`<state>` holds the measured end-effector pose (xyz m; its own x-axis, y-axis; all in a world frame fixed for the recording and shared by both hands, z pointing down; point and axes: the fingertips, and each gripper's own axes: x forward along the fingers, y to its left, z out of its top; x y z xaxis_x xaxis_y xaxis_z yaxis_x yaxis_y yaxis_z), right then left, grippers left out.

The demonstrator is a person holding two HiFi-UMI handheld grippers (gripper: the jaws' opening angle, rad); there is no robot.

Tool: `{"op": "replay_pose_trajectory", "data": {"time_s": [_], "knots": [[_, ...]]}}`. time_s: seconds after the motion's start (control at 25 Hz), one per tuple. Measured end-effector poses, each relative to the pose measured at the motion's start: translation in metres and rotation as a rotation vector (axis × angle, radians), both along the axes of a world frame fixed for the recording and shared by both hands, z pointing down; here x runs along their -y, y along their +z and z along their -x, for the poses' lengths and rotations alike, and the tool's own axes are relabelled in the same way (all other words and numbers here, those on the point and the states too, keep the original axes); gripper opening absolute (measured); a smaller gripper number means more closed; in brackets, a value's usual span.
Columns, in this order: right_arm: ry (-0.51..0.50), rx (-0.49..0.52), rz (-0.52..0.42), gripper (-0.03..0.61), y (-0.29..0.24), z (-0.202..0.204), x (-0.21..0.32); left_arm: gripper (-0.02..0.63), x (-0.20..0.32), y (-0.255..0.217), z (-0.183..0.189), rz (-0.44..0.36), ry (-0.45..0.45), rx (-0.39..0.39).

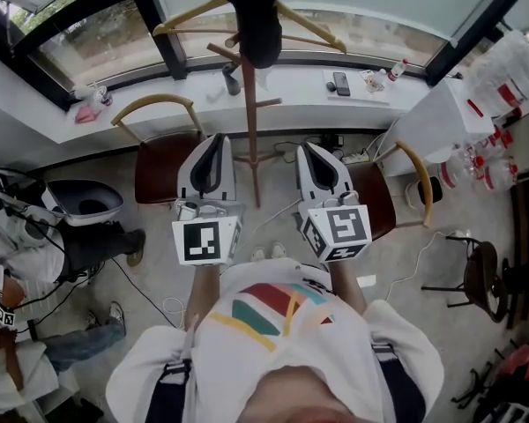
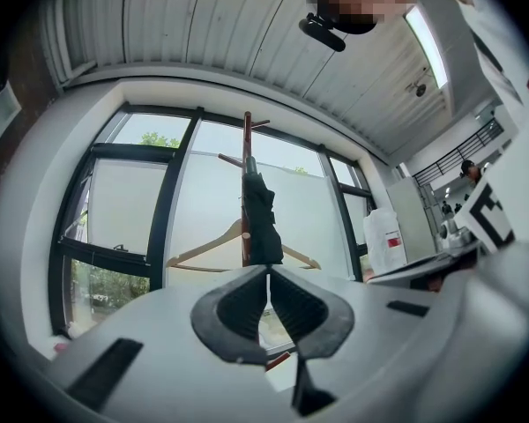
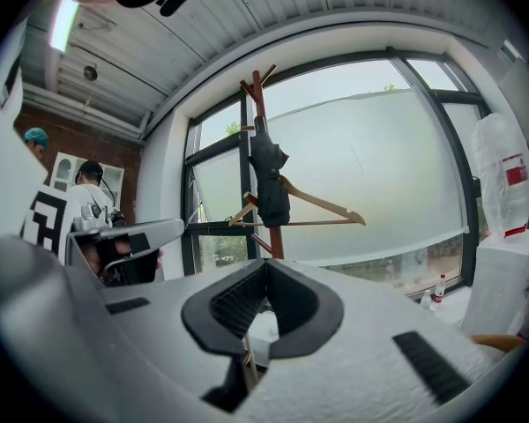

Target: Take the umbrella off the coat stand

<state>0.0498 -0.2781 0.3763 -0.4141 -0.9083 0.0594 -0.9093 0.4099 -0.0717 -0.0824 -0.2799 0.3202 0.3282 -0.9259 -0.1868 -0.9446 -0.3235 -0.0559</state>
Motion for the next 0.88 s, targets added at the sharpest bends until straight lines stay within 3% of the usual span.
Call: {"op": "replay_pose_trajectory", "data": {"time_s": [0.32, 0.48, 0.72, 0.88], "knots": [[-0.093, 0.095, -0.151, 0.002, -0.094, 0.009, 0.039, 0.011, -0.006, -0.006, 0.013, -0.019, -0.020, -0.038], [-0.171, 0.143, -0.194, 0.110, -0.150, 0.021, 0.069, 0.011, -0.009, -0.004, 0.019, -0.015, -0.034, -0.042], [-0.215, 0.093, -0.131, 0.247, -0.172, 0.044, 0.124, 0.011, -0.015, 0.001, 0.025, 0.006, -0.049, -0.040], [-0.230, 0.074, -0.058, 0.267, -0.167, 0.057, 0.156, 0.011, -0.015, 0.006, 0.032, -0.001, -0.058, -0.036]]}}
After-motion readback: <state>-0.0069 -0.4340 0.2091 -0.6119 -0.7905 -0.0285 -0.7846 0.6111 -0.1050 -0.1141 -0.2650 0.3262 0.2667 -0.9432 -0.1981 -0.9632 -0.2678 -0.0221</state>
